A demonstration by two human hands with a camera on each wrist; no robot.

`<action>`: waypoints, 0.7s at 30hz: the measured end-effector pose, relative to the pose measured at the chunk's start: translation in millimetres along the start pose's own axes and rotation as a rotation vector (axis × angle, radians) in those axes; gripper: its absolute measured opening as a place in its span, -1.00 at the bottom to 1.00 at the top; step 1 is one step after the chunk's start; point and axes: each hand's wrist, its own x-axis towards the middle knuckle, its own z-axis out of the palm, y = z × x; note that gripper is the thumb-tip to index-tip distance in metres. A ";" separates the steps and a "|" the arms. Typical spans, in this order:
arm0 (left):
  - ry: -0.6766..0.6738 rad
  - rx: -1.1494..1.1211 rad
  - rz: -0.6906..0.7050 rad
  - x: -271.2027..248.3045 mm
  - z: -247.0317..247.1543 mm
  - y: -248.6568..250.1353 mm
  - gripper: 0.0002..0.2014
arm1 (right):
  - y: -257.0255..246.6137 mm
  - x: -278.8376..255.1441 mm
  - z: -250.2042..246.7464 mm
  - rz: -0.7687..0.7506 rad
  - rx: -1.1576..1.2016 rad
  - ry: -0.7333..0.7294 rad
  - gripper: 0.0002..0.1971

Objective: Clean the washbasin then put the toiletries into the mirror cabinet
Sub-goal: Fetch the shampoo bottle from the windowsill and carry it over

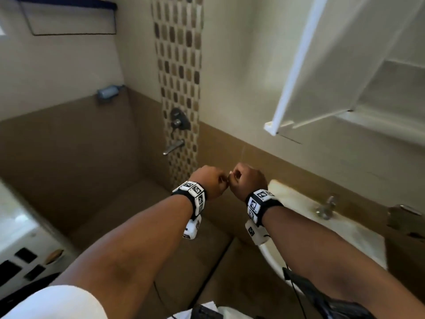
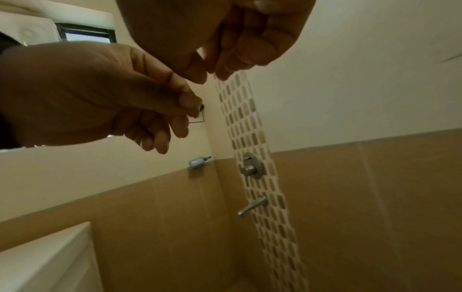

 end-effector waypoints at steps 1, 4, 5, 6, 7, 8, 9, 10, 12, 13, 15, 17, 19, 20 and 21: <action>0.003 -0.005 -0.035 -6.9 -6.7 -19.6 -0.74 | -18.2 3.0 12.5 -0.012 0.024 -0.014 -0.79; 0.050 -0.031 -0.137 -25.9 -27.7 -71.3 -0.82 | -69.5 16.6 41.0 -0.019 0.107 -0.032 -0.80; 0.066 -0.048 -0.180 -33.1 -35.9 -86.6 -0.85 | -85.3 22.2 50.8 -0.038 0.144 -0.035 -0.81; 0.088 -0.063 -0.229 -40.6 -44.4 -105.2 -0.86 | -104.4 28.3 61.1 -0.069 0.168 -0.046 -0.81; 0.111 -0.073 -0.257 -46.0 -50.6 -118.8 -0.85 | -118.3 33.5 66.9 -0.090 0.170 -0.069 -0.81; 0.131 -0.077 -0.289 -51.4 -57.4 -132.5 -0.84 | -132.9 39.6 73.5 -0.113 0.156 -0.095 -0.80; 0.153 -0.075 -0.320 -56.7 -66.2 -148.0 -0.81 | -149.9 48.3 81.7 -0.139 0.148 -0.114 -0.79; 0.172 -0.070 -0.341 -59.9 -72.0 -159.7 -0.79 | -162.0 56.0 88.1 -0.165 0.147 -0.121 -0.79; 0.226 -0.067 -0.393 -64.9 -86.8 -186.9 -0.73 | -189.0 75.2 103.7 -0.202 0.160 -0.138 -0.79; 0.246 -0.071 -0.416 -66.7 -94.3 -198.8 -0.72 | -201.5 83.9 111.1 -0.216 0.168 -0.146 -0.78; 0.287 -0.076 -0.465 -68.9 -109.2 -223.4 -0.74 | -227.7 103.5 129.0 -0.257 0.198 -0.158 -0.78; 0.341 -0.075 -0.506 -67.6 -123.5 -247.9 -0.76 | -251.7 121.5 144.4 -0.299 0.222 -0.168 -0.79; 0.398 -0.070 -0.550 -61.1 -139.4 -275.2 -0.77 | -276.8 144.6 166.8 -0.344 0.250 -0.175 -0.79; 0.422 -0.070 -0.569 -55.4 -146.5 -286.2 -0.77 | -285.8 156.6 177.3 -0.357 0.262 -0.174 -0.79; 0.451 -0.068 -0.591 -46.2 -155.9 -301.4 -0.77 | -297.0 173.4 191.4 -0.366 0.282 -0.177 -0.78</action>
